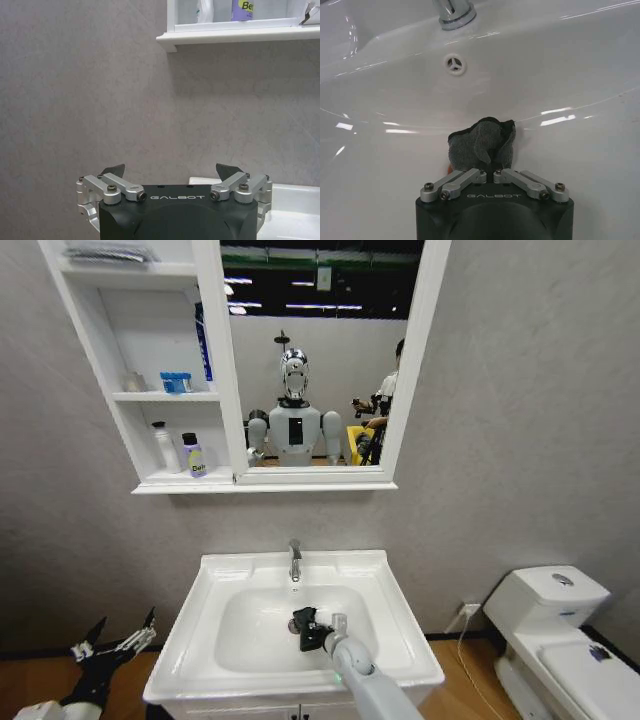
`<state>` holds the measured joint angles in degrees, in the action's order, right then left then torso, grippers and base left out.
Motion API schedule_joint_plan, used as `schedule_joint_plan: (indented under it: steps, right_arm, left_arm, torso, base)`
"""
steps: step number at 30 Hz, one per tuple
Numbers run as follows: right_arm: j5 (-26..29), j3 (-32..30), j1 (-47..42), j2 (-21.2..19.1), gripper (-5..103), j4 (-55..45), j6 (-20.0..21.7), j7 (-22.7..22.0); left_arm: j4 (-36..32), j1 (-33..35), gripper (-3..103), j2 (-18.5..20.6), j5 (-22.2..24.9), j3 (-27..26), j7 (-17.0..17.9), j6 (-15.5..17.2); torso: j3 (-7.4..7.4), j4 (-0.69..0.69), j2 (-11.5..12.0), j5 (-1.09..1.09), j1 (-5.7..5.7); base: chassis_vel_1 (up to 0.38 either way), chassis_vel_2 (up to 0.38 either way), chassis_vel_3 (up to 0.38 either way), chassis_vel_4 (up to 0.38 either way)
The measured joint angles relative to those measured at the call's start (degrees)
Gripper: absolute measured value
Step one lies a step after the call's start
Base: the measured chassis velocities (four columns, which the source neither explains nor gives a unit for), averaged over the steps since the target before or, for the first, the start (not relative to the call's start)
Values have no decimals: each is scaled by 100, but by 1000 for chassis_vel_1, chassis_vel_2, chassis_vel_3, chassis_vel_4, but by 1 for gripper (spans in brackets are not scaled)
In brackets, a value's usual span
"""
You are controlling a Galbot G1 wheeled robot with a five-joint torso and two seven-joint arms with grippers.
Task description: Move facial cleanser and shampoo from washbasin to cabinet, then wipe washbasin with towel.
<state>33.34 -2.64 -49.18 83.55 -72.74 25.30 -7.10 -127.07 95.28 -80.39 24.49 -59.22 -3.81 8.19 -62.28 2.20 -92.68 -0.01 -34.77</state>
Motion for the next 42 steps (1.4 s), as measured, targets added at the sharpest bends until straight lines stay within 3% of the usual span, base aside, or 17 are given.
schedule_joint_plan:
  steps: [20,35,42]
  right_arm:
    - [-286,153,286,606,1,679,-200,324]
    - [-270,-309,2,12,1,277,-188,210]
    - [-286,-323,7,62,1,295,-182,206]
  left_arm:
    - [0,0,100,0,0,0,0,1]
    - [0,0,100,0,0,0,0,0]
    - [0,0,100,0,0,0,-1,0]
  torso:
    - [1,-1,0,1,0]
    - [2,-2,-1,0,0]
    - [1,2,-1,-1,0]
  base:
    - [0,0,0,0]
    - [0,0,0,0]
    - [0,0,0,0]
